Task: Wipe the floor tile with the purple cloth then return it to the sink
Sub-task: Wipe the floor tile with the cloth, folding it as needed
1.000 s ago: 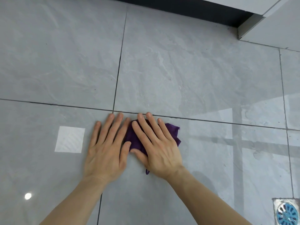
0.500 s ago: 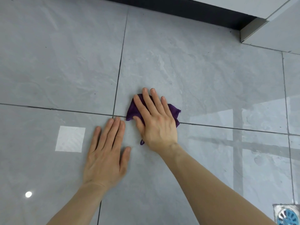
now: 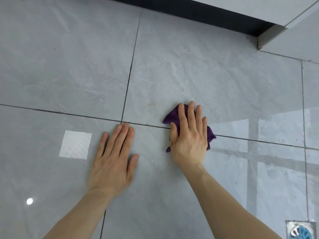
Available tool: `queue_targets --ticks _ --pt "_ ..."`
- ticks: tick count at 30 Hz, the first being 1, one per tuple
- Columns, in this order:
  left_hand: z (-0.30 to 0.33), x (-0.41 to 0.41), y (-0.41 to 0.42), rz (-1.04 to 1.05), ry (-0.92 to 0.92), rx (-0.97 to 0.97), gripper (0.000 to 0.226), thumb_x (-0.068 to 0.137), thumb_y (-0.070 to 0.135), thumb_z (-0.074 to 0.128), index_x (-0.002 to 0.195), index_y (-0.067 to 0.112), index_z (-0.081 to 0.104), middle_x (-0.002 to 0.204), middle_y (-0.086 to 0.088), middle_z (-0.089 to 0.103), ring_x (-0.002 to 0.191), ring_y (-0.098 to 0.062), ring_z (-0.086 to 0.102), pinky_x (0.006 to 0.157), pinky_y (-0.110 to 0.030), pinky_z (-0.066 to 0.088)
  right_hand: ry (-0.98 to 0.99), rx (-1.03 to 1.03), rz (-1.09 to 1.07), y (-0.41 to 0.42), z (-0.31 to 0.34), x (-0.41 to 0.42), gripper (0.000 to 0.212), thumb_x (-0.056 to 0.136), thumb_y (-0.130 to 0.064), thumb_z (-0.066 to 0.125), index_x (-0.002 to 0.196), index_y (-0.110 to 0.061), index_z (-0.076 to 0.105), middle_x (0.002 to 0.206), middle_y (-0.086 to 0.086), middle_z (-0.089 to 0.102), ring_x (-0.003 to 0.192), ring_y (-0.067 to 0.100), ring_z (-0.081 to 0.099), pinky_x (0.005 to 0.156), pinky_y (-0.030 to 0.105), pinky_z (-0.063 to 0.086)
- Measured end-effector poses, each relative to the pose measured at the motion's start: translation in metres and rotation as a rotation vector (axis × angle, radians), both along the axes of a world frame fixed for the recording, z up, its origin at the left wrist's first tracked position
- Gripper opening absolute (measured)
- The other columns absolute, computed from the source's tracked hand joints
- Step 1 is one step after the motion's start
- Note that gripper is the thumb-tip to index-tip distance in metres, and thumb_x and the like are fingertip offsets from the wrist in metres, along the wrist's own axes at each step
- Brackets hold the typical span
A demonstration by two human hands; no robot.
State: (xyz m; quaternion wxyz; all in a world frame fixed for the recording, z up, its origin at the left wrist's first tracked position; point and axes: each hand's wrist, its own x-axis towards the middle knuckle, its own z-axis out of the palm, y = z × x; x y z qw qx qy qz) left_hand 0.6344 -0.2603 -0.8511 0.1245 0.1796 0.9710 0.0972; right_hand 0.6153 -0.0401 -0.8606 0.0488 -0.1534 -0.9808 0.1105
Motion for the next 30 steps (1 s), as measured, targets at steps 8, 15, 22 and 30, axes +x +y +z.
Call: queue_targets --ticks 8,15,22,30 --pt "-0.002 0.002 0.000 0.002 0.011 0.013 0.070 0.100 0.041 0.029 0.160 0.010 0.014 0.170 -0.006 0.015 0.158 -0.020 0.006 0.125 -0.054 0.017 -0.012 0.003 -0.150 0.004 -0.002 0.041 0.055 0.106 -0.036 0.043 0.158 -0.020 0.033 0.169 0.007 0.025 0.158 0.029 0.017 0.127 0.051 0.018" --pt "-0.003 0.002 0.001 0.015 0.038 0.030 0.070 0.099 0.040 0.033 0.160 0.010 0.015 0.169 -0.006 0.016 0.158 -0.020 0.007 0.126 -0.053 0.014 -0.052 -0.027 -0.080 -0.027 0.001 0.073 0.057 0.106 -0.039 0.040 0.158 -0.017 0.032 0.169 0.009 0.022 0.158 0.029 0.013 0.127 0.052 0.016" --pt "-0.002 0.002 0.001 0.005 0.061 -0.003 0.069 0.099 0.039 0.030 0.160 0.009 0.015 0.169 -0.008 0.016 0.157 -0.020 0.008 0.126 -0.051 0.012 -0.110 -0.078 0.260 -0.052 0.006 0.100 0.059 0.105 -0.042 0.045 0.158 -0.020 0.033 0.169 0.005 0.022 0.159 0.026 0.011 0.127 0.050 0.017" --pt "0.005 0.002 -0.002 0.036 0.006 0.135 0.066 0.099 0.041 0.025 0.160 0.016 0.016 0.170 0.000 0.015 0.157 -0.010 0.002 0.128 -0.041 -0.001 -0.103 -0.510 0.229 -0.030 0.033 0.101 0.064 0.104 -0.044 0.046 0.161 -0.022 0.024 0.171 -0.007 0.013 0.158 0.009 0.000 0.128 0.045 0.016"
